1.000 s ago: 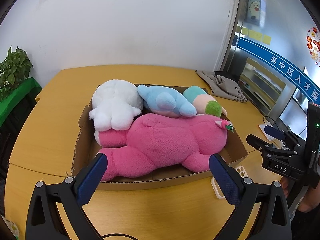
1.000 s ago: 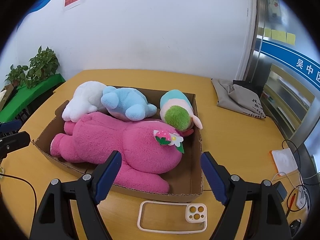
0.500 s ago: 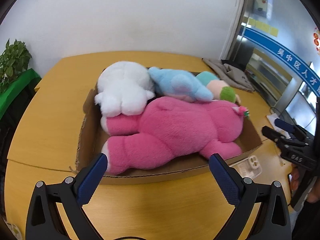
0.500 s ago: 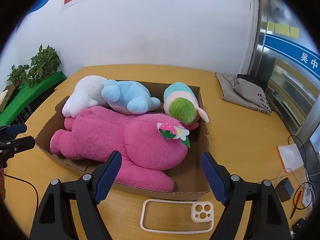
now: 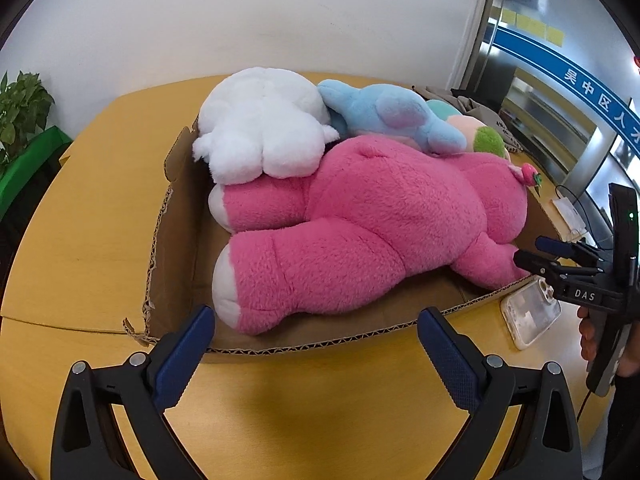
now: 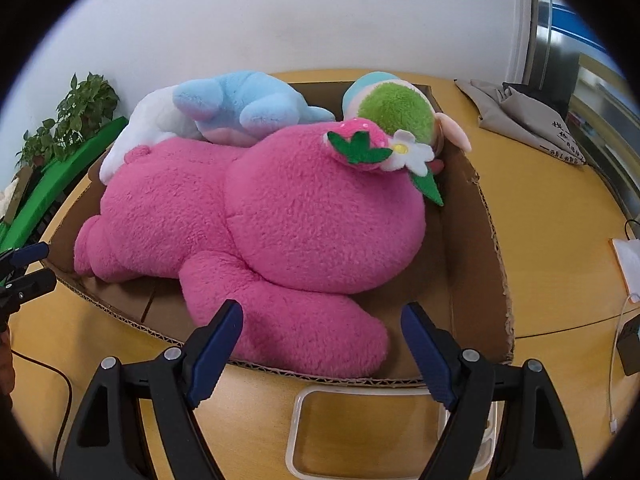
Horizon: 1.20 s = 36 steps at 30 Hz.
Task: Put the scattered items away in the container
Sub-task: 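Open both grippers and withdraw them up from the pig plush, then move both grippers down toward the clear phone case on the table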
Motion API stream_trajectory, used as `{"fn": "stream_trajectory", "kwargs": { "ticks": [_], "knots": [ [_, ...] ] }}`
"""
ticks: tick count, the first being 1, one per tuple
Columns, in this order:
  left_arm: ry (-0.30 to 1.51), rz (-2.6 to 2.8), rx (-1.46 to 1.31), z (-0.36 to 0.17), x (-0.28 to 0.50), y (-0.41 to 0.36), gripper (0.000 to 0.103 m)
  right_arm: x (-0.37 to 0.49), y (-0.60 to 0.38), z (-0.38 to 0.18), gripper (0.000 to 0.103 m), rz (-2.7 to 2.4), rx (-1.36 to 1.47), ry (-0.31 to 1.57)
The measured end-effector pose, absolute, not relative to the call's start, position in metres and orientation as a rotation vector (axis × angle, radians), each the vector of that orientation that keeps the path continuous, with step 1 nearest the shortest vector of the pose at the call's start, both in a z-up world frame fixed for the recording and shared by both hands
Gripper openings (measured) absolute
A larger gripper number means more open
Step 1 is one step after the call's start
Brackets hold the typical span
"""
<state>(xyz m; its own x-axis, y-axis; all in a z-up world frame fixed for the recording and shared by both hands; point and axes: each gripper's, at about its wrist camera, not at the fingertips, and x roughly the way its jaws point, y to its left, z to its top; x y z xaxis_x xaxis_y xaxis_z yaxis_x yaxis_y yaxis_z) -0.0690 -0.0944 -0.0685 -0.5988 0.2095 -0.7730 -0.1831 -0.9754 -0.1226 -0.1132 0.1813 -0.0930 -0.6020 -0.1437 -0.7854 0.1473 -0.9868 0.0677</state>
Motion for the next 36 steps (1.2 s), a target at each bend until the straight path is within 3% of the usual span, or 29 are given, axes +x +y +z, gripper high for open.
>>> {"fn": "stream_trajectory", "kwargs": {
  "ticks": [11,19,29,36],
  "knots": [
    [-0.058,2.615,-1.311,-0.06,-0.051,-0.094,0.102,-0.08,0.187,-0.083,0.081,-2.684,1.331,0.045],
    [-0.22,2.47,-1.191,-0.017,-0.019,-0.058,0.102,-0.024,0.254,-0.059,0.082,-2.78,1.243,0.003],
    [-0.198,2.166,-1.355,-0.081,-0.024,0.061,0.102,-0.031,0.334,-0.132,0.078,-2.721,1.555,-0.187],
    [-0.124,2.136,-1.356,-0.091,-0.016,0.067,0.102,-0.021,0.29,-0.136,0.075,-2.533,1.477,-0.073]
  ]
}}
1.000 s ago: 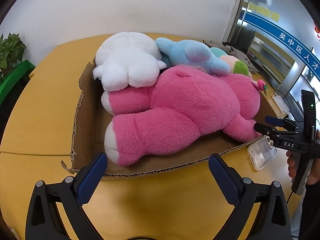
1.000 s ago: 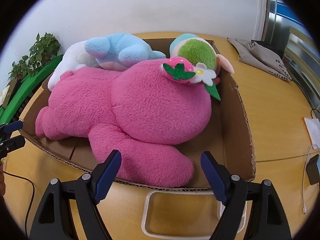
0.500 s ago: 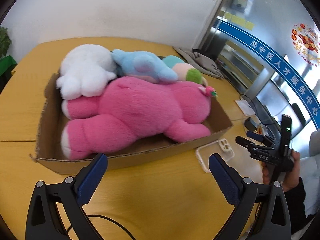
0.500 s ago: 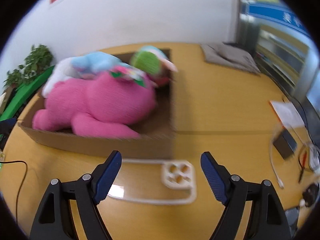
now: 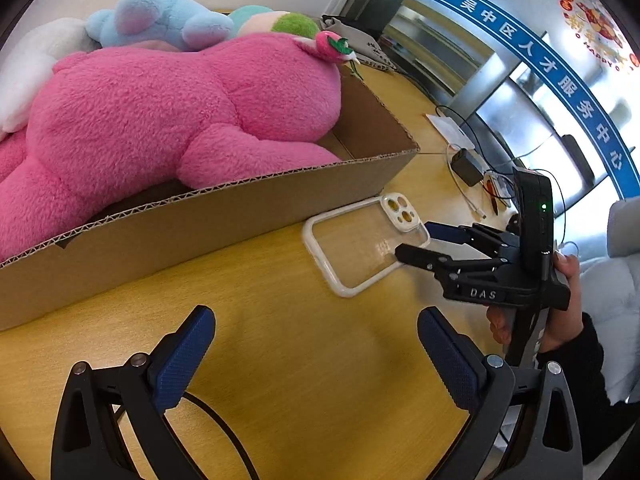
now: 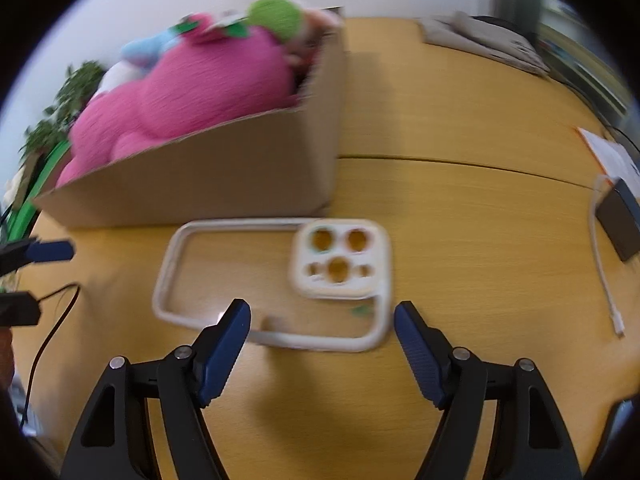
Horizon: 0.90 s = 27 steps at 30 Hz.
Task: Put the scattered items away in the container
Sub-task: 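Move both grippers down toward the clear phone case on the table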
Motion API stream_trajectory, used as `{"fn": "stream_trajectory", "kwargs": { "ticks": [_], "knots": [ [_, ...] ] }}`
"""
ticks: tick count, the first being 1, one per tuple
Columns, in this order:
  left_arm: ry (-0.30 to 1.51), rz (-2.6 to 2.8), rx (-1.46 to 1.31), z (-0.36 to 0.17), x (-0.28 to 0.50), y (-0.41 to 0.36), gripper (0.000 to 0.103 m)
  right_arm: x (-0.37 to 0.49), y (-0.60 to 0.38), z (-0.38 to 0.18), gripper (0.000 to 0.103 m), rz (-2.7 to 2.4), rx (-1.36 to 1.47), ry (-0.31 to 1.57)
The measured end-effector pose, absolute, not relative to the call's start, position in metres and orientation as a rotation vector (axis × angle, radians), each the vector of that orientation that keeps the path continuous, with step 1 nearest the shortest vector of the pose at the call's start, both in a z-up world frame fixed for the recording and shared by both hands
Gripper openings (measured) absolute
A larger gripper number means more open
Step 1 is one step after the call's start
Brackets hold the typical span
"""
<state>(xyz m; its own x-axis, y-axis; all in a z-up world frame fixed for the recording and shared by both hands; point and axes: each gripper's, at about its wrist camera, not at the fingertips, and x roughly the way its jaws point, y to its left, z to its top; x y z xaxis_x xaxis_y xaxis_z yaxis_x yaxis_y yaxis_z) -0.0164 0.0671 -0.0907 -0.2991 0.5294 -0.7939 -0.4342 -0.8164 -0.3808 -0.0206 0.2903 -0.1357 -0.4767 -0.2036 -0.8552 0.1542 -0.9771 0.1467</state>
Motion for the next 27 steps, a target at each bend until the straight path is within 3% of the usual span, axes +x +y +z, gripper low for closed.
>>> {"fn": "stream_trajectory", "kwargs": {
  "ticks": [5,9,19,27],
  "knots": [
    [-0.078,2.127,-1.327,-0.093,-0.015,0.059,0.102,-0.003,0.259,-0.129,0.073,-2.334,1.423,-0.047],
    [-0.06,2.08,-1.288,-0.097,-0.018,0.052,0.102,0.007,0.249,-0.116,0.073,-2.332,1.328,0.126],
    [0.291,1.803,-1.146,-0.109,-0.034,0.091,0.102,-0.021,0.239,-0.105,0.078,-2.032,1.017,0.53],
    [0.316,1.742,-1.161,-0.117,-0.034,0.095,0.102,-0.041,0.204,-0.127,0.085,-1.873,1.037,0.682]
  ]
}}
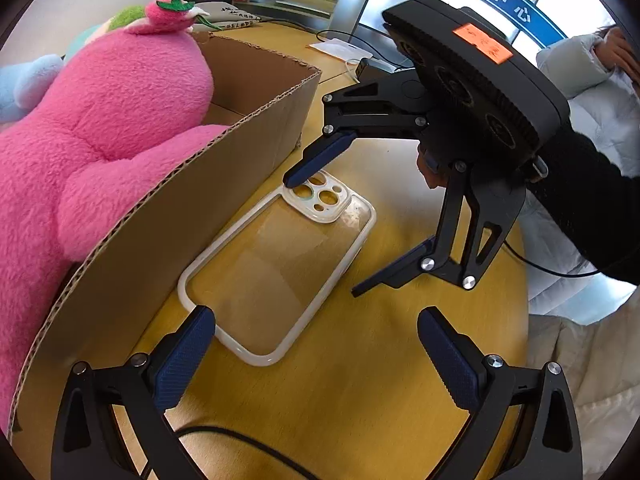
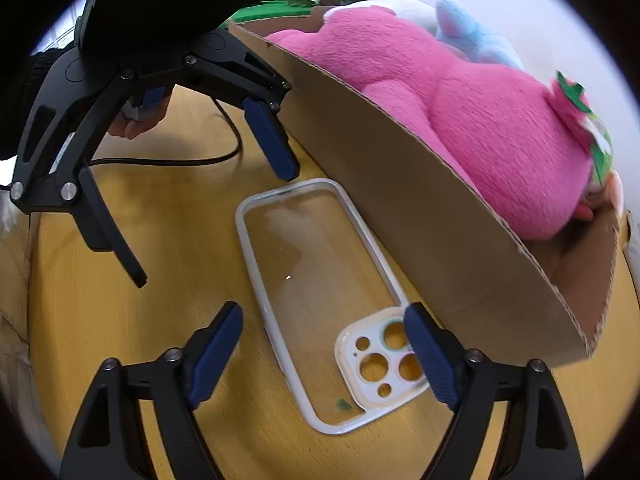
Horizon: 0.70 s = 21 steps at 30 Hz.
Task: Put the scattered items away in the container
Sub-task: 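Move both grippers down toward the clear phone case on the table, then close both grippers on the phone case's long sides from either side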
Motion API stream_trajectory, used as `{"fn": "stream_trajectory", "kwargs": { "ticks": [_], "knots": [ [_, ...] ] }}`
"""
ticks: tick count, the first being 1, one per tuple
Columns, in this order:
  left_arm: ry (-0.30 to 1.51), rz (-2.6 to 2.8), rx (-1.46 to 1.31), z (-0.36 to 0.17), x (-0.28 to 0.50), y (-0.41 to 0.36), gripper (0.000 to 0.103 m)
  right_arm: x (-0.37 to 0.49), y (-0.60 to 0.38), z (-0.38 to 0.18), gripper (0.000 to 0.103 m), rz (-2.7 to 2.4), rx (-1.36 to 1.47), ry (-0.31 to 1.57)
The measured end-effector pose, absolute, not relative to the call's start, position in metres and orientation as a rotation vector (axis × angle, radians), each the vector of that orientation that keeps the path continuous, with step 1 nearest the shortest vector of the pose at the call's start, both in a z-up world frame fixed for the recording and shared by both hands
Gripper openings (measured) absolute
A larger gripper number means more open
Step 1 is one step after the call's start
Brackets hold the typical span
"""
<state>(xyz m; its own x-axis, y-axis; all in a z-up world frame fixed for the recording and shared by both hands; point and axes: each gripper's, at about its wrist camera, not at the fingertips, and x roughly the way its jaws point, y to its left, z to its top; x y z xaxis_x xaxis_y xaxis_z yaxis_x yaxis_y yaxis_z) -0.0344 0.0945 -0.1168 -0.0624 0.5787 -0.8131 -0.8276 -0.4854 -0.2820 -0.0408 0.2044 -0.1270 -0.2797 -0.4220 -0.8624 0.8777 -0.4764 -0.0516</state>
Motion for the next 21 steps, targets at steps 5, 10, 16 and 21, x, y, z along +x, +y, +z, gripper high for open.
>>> {"fn": "stream_trajectory", "kwargs": {
  "ticks": [5,10,16,21],
  "knots": [
    [0.319,1.738,-1.145,-0.108,-0.03,0.081,0.102,-0.031,0.187,-0.132,0.085,-1.737,1.012,0.713],
    [0.367,1.712,-1.123,-0.101,-0.023,0.08,0.102,-0.04,0.184,-0.127,0.084,-1.755,0.958,0.78],
    [0.4,1.688,-1.121,-0.101,-0.024,0.087,0.102,-0.075,0.19,-0.135,0.083,-1.746,1.028,0.866],
    [0.422,1.673,-1.123,-0.104,-0.018,0.082,0.102,-0.081,0.174,-0.145,0.086,-1.728,1.018,0.861]
  ]
}}
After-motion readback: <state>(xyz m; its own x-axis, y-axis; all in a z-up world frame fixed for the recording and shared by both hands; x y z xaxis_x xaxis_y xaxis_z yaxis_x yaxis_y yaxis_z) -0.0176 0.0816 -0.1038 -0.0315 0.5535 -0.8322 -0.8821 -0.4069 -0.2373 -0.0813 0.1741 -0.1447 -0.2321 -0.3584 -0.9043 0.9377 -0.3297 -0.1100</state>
